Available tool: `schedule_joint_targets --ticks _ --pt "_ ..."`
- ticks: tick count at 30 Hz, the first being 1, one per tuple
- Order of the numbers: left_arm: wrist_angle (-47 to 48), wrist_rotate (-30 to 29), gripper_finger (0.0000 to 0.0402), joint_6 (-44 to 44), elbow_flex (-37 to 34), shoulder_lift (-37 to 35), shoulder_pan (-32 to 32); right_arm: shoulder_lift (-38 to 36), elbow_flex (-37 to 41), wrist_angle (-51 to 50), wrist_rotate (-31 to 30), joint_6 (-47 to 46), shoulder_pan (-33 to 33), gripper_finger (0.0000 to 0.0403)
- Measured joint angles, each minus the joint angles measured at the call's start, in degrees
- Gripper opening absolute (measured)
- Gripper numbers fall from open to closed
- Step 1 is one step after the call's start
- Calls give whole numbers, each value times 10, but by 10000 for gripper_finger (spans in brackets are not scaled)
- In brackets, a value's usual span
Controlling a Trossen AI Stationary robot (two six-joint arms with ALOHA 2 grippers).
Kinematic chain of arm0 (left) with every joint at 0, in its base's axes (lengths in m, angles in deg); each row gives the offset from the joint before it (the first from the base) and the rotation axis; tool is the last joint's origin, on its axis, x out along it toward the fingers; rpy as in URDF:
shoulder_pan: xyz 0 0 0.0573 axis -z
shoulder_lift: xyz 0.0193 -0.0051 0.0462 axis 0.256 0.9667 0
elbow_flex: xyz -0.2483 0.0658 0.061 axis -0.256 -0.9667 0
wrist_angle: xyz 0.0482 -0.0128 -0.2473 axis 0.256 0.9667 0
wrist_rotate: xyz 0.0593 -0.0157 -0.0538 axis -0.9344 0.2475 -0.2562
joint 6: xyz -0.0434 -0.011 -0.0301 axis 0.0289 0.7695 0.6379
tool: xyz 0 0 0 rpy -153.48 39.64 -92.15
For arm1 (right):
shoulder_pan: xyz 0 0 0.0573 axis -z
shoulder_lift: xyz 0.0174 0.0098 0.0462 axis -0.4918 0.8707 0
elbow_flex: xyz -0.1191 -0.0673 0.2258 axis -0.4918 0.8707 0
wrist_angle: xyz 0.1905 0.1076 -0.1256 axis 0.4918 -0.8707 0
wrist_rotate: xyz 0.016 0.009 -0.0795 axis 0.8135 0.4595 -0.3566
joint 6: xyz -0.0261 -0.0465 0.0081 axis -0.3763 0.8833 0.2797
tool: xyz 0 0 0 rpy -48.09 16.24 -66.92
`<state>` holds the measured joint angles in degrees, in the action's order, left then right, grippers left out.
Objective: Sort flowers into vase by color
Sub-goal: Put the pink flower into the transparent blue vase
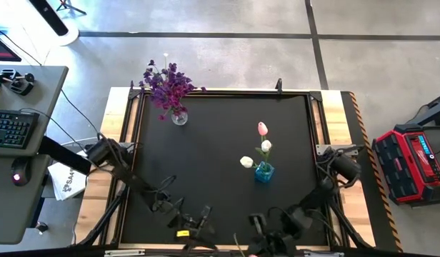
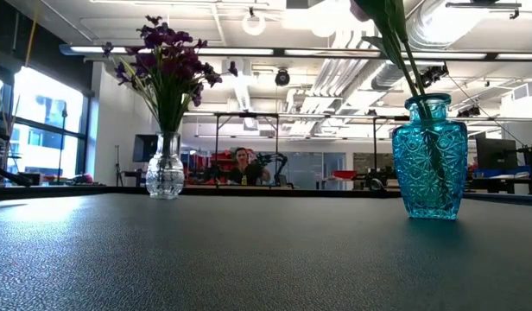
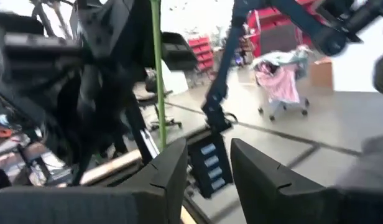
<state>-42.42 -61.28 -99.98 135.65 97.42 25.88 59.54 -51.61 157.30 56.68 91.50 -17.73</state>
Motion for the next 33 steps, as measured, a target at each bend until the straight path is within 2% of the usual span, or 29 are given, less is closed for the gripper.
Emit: schedule_joint_targets --ticks 6,9,13,17,23,33 --pt "4 -4 159 4 71 34 -24 10 -3 -2 2 -22 22 0" --pt "0 -41 176 13 93 37 -30 10 -3 -7 -2 -22 22 0" --pt "26 -83 180 2 107 38 -28 10 -3 -9 -10 -19 22 0" --pt "30 -90 175 -20 114 38 -21 10 -3 -21 -34 -20 22 0" --pt "24 -91 138 -31 114 38 -17 10 -3 -25 -38 -23 23 0" --pt "24 -72 14 -31 114 38 -15 10 -3 -47 -73 -23 23 0"
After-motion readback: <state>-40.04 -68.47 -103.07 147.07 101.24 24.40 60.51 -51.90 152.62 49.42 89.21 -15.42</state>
